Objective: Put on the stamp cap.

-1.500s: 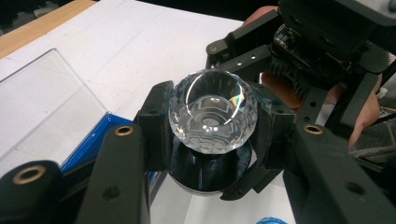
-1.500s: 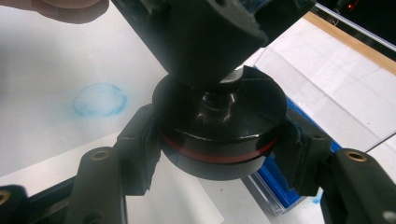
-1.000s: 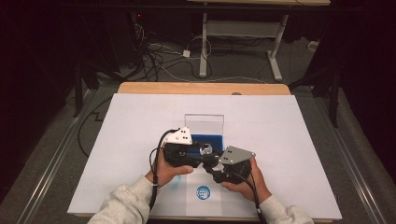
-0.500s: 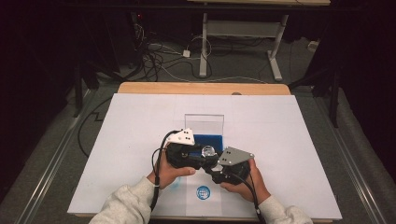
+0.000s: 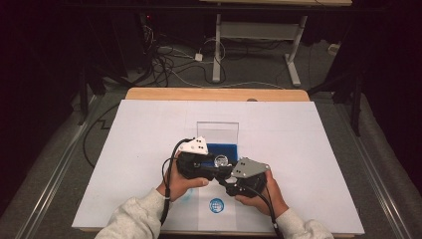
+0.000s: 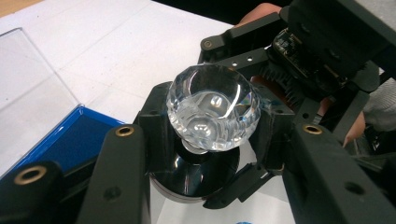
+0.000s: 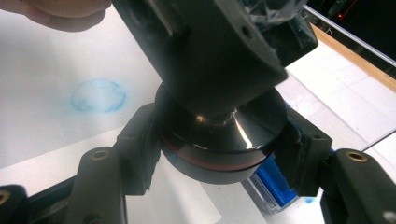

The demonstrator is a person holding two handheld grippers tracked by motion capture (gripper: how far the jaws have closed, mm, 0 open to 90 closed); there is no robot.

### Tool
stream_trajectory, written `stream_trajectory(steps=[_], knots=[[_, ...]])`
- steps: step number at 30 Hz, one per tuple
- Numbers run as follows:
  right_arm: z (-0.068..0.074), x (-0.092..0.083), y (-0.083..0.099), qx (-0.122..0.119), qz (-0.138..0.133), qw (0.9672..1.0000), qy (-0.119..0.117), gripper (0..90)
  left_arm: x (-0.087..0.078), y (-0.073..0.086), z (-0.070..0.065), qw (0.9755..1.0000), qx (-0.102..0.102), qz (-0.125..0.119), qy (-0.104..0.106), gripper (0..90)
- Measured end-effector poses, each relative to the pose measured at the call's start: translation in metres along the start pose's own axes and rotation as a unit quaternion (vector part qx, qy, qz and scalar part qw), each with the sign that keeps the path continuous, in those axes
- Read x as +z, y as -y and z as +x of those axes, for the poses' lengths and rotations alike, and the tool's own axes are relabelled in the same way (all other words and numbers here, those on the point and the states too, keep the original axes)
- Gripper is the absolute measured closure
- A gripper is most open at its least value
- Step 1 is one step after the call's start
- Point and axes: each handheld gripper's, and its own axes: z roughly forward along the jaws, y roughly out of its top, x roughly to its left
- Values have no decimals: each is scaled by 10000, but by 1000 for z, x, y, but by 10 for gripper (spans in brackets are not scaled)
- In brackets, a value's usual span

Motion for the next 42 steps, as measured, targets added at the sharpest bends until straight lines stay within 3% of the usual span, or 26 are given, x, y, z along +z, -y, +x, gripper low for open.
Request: stream_trajectory(steps=[4, 8, 14, 17, 21, 24, 26, 27, 28, 30, 31, 32, 33, 35, 37, 42], knots=[[0, 0, 0, 18, -8, 10000, -16, 384, -1, 0, 1, 10000, -20, -3, -41, 546], [-1, 3, 2, 92, 114, 9999, -66, 384, 3, 1, -1, 9995, 66, 156, -254, 544], [-3, 4, 4, 432, 73, 9987, -266, 384, 4, -1, -5, 9978, 248, 205, -578, 541], [-5, 5, 3, 509, 157, 9979, -362, 385, 6, -2, -10, 9954, 491, 352, -741, 542], [-4, 7, 2, 532, 326, 9970, -456, 386, 11, -3, -20, 9902, 896, 571, -905, 544], [-3, 5, 2, 600, 275, 9967, -463, 386, 10, -5, -21, 9896, 915, 566, -957, 545], [-4, 5, 2, 547, 261, 9972, -427, 386, 9, -3, -18, 9905, 837, 564, -933, 546], [-4, 4, 2, 558, 270, 9972, -421, 387, 8, -2, -16, 9902, 834, 580, -959, 547], [-4, 4, 2, 568, 259, 9972, -411, 386, 8, -1, -14, 9883, 864, 654, -1072, 549], [-5, 3, 2, 635, 228, 9966, -468, 386, 5, 2, -8, 9934, 600, 416, -889, 555], [-5, 2, 2, 647, 178, 9966, -471, 386, 4, 1, -9, 9938, 586, 345, -885, 556], [-5, 1, 0, 572, 171, 9973, -437, 386, 4, -2, -13, 9911, 804, 461, -955, 555], [-4, 0, -2, 504, 202, 9977, -405, 386, 4, -4, -16, 9895, 885, 495, -1033, 555], [-5, 0, -1, 565, 143, 9973, -436, 386, 6, -2, -15, 9897, 905, 521, -979, 556], [-4, 1, 1, 566, 218, 9971, -465, 386, 6, 1, -12, 9917, 794, 458, -898, 557], [-3, 0, -1, 540, 232, 9973, -448, 386, 5, 0, -13, 9923, 790, 454, -838, 557]])
